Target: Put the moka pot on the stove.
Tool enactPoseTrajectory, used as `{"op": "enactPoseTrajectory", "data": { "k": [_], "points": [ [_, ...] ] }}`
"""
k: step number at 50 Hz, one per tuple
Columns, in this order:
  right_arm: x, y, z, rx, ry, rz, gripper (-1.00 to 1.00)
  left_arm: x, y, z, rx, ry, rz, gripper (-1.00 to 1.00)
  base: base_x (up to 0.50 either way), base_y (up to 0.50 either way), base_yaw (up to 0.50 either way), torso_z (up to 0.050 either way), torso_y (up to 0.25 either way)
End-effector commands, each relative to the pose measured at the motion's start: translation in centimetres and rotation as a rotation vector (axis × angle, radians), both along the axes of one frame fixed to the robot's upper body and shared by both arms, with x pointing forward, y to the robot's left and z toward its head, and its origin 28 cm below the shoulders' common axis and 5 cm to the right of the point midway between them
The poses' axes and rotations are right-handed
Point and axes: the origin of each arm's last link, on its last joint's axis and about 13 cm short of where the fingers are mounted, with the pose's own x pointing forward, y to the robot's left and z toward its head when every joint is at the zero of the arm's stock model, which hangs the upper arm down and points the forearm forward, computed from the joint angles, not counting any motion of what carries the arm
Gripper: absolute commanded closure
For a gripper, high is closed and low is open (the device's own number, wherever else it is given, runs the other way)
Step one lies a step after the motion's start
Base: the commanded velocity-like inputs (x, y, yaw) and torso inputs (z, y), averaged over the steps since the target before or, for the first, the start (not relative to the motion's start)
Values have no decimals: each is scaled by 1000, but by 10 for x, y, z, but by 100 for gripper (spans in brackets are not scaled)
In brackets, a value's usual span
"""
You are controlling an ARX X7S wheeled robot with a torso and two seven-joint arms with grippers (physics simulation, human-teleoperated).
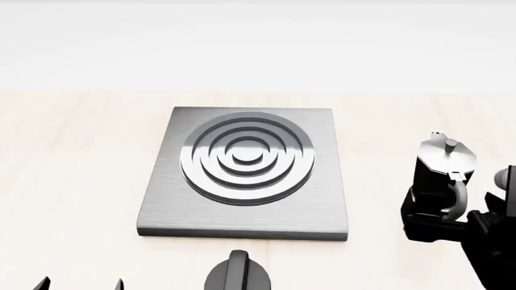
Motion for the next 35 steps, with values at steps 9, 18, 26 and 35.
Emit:
{"op": "enactPoseTrajectory", "data": {
  "k": [9, 18, 26, 35],
  "points": [
    [16, 2, -13, 31, 32, 23, -100, 5, -1, 3, 8, -25, 13, -100, 0, 0, 0, 0, 0],
    [20, 1, -9, 22, 32, 21, -100, 6, -1, 3, 7, -24, 14, -100, 0, 0, 0, 0, 0],
    [21, -5, -13, 27, 48, -3, -100, 6, -2, 3, 8, -24, 14, -100, 0, 0, 0, 0, 0],
    [18, -7, -14, 31, 56, -22, -100, 4, -2, 4, 8, -28, 13, -100, 0, 0, 0, 0, 0]
  ]
}}
